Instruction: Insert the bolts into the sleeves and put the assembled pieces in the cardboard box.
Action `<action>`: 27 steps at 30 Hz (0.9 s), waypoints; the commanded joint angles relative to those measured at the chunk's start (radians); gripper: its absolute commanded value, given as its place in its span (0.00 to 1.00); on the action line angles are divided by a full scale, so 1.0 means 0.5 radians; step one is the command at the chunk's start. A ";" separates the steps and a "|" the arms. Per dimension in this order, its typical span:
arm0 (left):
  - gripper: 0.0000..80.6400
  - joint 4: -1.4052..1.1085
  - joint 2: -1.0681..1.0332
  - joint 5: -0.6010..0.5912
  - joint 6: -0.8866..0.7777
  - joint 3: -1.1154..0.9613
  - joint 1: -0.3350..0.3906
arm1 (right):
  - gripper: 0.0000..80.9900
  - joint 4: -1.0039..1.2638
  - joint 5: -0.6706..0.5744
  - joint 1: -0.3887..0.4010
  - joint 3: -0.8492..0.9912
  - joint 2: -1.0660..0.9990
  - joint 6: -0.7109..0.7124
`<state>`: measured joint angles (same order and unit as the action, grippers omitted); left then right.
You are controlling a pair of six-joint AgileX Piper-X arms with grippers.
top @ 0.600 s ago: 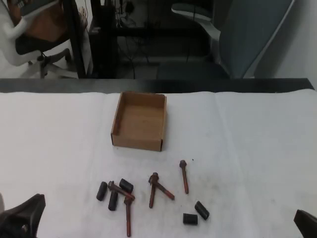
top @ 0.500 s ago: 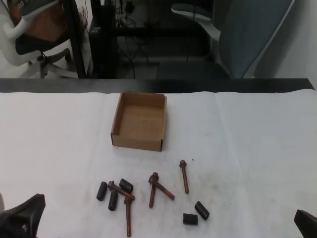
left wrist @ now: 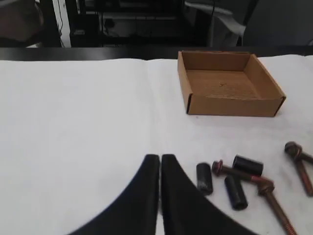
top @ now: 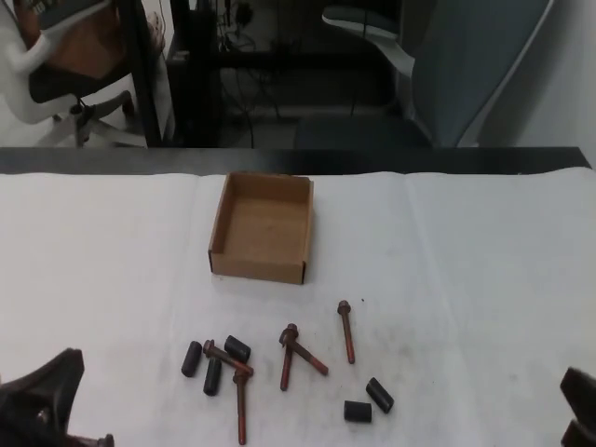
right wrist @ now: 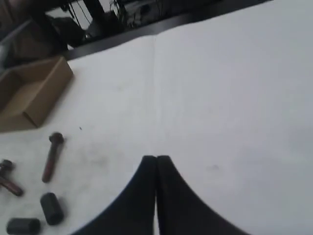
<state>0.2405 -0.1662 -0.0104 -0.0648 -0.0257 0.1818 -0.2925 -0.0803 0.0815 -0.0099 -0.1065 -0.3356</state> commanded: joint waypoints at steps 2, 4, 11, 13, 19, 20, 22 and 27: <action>0.02 -0.190 0.007 -0.032 -0.187 0.002 0.003 | 0.01 0.184 -0.045 -0.001 0.020 -0.004 -0.248; 0.02 -0.231 0.007 -0.032 -0.201 0.002 0.003 | 0.01 0.273 -0.045 -0.001 0.020 -0.004 -0.335; 0.02 -0.222 0.007 -0.230 -0.238 0.002 0.003 | 0.01 0.341 -0.158 -0.001 0.020 -0.004 -0.432; 0.02 -0.222 0.007 -0.267 -0.242 0.002 0.003 | 0.01 0.316 -0.359 -0.001 0.020 -0.004 -0.316; 0.02 -0.169 0.002 -0.588 -0.246 0.002 0.003 | 0.30 0.158 -0.893 -0.001 0.020 -0.004 -0.122; 0.02 -0.172 0.002 -0.597 -0.246 0.002 0.003 | 0.35 0.158 -0.862 -0.001 0.020 -0.004 -0.123; 0.02 -0.171 0.002 -0.597 -0.246 0.002 0.003 | 0.37 0.143 -0.860 -0.001 0.020 -0.004 -0.113; 0.02 -0.158 0.002 -0.597 -0.214 0.002 0.003 | 0.37 0.127 -0.868 0.004 0.020 -0.004 -0.070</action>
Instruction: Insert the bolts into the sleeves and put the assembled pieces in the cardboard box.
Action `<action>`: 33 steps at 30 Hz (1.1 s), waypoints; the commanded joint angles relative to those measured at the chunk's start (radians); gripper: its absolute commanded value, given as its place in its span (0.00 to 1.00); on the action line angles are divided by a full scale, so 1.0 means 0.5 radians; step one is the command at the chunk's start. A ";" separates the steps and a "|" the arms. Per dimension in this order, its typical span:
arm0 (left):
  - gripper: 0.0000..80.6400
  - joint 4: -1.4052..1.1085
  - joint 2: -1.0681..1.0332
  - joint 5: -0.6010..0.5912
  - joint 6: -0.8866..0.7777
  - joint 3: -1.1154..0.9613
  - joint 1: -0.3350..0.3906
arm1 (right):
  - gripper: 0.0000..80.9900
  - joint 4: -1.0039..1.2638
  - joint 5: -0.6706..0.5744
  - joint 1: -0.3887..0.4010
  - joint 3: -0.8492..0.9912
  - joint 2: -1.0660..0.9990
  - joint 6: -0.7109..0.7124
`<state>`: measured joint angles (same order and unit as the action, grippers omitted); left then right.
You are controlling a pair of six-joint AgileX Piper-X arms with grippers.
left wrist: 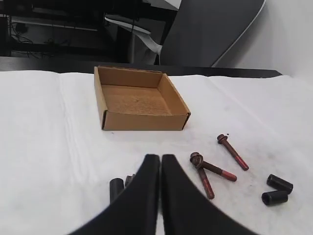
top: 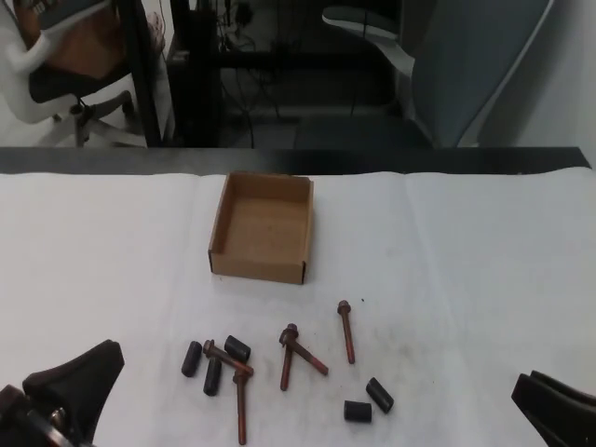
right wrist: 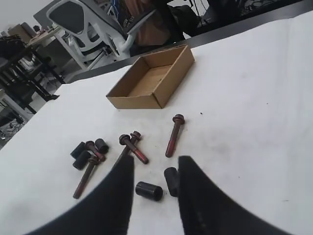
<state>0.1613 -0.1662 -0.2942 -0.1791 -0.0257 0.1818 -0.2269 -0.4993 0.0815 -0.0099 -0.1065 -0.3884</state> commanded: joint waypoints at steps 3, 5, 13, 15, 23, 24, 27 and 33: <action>0.02 0.043 0.002 -0.029 0.015 0.002 0.003 | 0.37 -0.004 0.002 0.020 0.020 -0.004 0.108; 0.02 0.083 0.002 -0.029 0.015 0.002 0.003 | 0.37 -0.004 0.016 0.020 0.020 -0.004 0.145; 0.02 0.102 0.002 -0.029 -0.003 0.002 0.003 | 0.37 0.017 -0.002 0.032 0.020 -0.004 0.467; 0.02 0.102 0.002 -0.029 -0.003 0.002 0.003 | 0.37 0.030 0.003 0.063 0.020 -0.004 0.481; 0.02 0.102 0.002 -0.029 -0.003 0.002 0.003 | 0.37 -0.034 0.115 0.181 0.020 -0.004 0.576; 0.02 0.102 0.002 -0.029 -0.003 0.002 0.003 | 0.37 -0.053 0.124 0.188 0.020 -0.004 0.582; 0.02 0.102 0.002 -0.029 -0.003 0.002 0.003 | 0.37 -0.075 0.153 0.205 0.020 -0.004 0.566; 0.02 0.082 0.002 -0.131 -0.121 -0.004 0.003 | 0.37 -0.025 0.132 0.241 0.020 -0.004 0.407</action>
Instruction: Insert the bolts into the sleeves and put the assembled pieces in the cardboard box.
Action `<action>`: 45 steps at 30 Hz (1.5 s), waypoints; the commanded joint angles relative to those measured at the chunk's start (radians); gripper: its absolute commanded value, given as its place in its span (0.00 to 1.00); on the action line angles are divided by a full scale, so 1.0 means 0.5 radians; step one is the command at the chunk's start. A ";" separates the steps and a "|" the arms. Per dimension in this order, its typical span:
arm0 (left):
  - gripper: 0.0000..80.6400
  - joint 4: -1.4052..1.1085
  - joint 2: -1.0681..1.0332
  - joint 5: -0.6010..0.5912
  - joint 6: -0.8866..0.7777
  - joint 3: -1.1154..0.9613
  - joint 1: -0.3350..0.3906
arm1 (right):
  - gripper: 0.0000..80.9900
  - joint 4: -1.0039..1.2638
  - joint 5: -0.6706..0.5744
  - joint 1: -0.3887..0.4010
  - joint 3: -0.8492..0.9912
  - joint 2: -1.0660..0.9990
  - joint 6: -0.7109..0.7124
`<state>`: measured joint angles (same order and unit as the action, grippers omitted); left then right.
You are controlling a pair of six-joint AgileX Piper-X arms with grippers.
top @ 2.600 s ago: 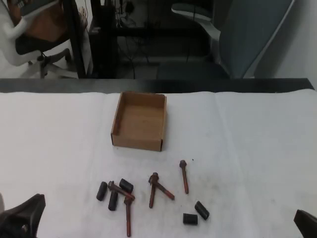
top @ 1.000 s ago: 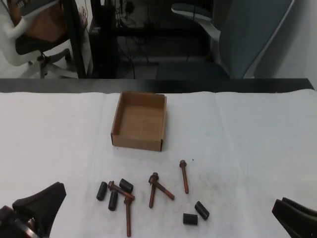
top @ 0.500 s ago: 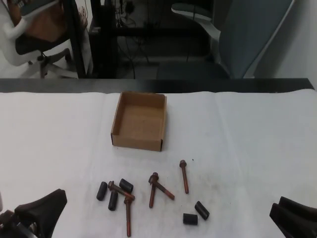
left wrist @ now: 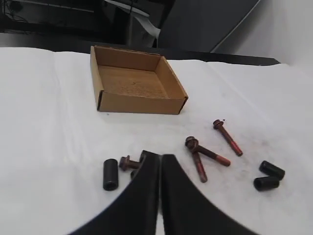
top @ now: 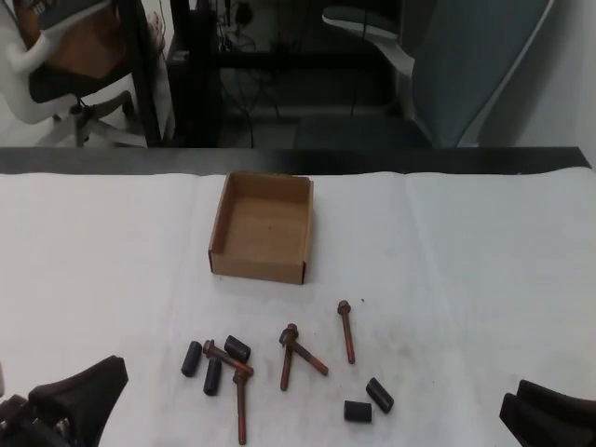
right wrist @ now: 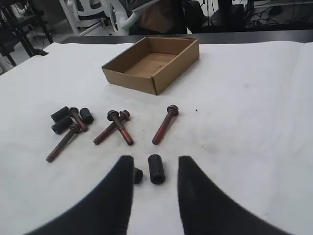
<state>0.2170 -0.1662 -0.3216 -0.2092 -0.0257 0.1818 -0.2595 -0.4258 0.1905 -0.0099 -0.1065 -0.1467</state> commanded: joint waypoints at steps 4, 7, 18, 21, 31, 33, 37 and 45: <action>0.05 -0.061 -0.013 -0.266 -0.061 -0.015 0.032 | 0.37 0.005 0.017 0.155 0.020 -0.106 -0.193; 0.25 -0.024 -0.109 -0.201 -0.020 -0.064 0.115 | 0.37 0.005 0.083 0.280 0.039 -0.295 -0.190; 0.41 0.058 -1.296 0.534 -0.039 -0.597 0.719 | 0.37 -0.034 0.576 0.593 0.861 -1.678 0.261; 0.41 0.240 -1.687 0.660 -0.158 -0.806 0.780 | 0.37 -0.176 0.528 0.593 1.152 -2.110 0.324; 0.41 0.414 -2.527 0.654 -0.211 -1.296 0.773 | 0.37 -0.744 0.556 0.593 1.861 -3.028 0.842; 0.41 0.426 -2.578 0.654 -0.211 -1.338 0.773 | 0.37 -0.798 0.526 0.593 1.925 -3.094 0.895; 0.41 0.409 -2.613 0.714 -0.211 -1.366 0.773 | 0.37 -0.823 0.452 0.593 1.950 -3.124 0.895; 0.41 0.382 -2.748 0.758 -0.296 -1.366 0.773 | 0.37 -0.918 0.435 0.638 1.950 -3.137 1.030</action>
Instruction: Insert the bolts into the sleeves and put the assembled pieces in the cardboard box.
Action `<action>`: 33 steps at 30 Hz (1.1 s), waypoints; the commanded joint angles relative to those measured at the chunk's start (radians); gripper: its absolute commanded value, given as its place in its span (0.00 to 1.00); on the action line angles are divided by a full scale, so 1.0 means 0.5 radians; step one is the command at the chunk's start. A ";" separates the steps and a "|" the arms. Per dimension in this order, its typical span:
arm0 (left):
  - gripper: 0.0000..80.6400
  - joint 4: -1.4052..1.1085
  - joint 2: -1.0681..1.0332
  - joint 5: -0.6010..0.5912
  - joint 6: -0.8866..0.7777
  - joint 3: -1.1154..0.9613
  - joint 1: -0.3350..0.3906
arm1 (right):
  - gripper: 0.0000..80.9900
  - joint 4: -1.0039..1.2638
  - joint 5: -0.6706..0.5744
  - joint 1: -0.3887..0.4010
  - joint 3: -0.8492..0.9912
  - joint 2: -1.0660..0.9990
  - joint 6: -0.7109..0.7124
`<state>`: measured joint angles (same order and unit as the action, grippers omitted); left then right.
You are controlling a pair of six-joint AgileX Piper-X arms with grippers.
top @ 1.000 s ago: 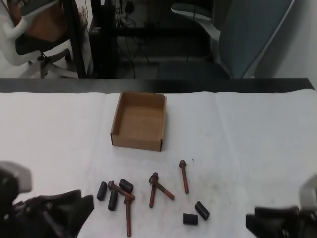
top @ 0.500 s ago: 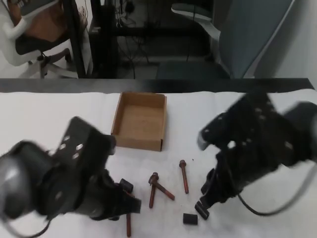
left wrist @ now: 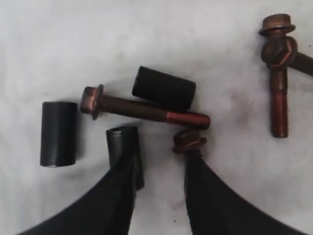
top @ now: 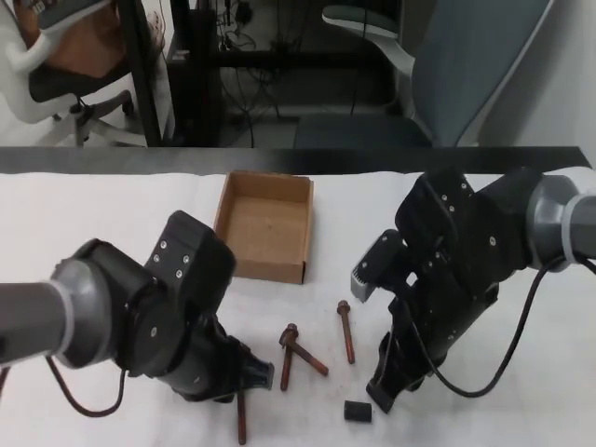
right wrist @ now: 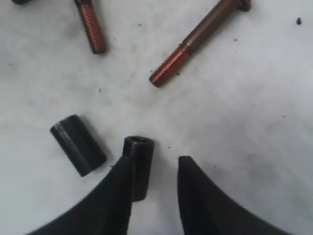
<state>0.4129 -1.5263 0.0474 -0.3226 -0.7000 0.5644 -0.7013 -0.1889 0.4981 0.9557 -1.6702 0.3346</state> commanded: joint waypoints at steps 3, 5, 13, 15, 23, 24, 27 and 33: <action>0.41 -0.010 -0.056 -0.046 -0.168 -0.017 0.008 | 0.37 -0.026 -0.039 0.046 0.015 -0.060 0.068; 0.41 -0.015 -0.059 -0.055 -0.205 -0.017 0.008 | 0.37 -0.014 -0.039 0.058 0.015 -0.107 0.068; 0.41 0.035 -0.063 -0.171 -0.431 -0.017 0.012 | 0.17 -0.070 -0.020 0.064 0.015 -0.233 0.068; 0.41 0.036 -0.079 -0.136 -0.440 -0.017 0.012 | 0.00 -0.080 -0.021 0.064 0.020 -0.233 0.068; 0.41 -0.120 -0.278 -0.177 -0.477 -0.017 0.012 | 0.00 -0.186 -0.039 0.064 0.022 -0.233 0.068; 0.38 -0.110 -0.302 -0.177 -0.477 -0.017 0.012 | 0.00 -0.211 -0.035 0.064 0.022 -0.233 0.068; 0.07 -0.050 -0.330 -0.181 -0.473 -0.017 0.008 | 0.00 -0.277 -0.035 0.064 0.022 -0.233 0.068; 0.02 -0.086 -0.175 -0.417 -0.401 -0.017 0.008 | 0.01 -0.286 -0.035 0.064 0.022 -0.098 0.068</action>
<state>0.3607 -1.6180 -0.0879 -0.5301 -0.7250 0.5624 -0.7965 -0.1969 0.5262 0.9807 -1.7466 0.3578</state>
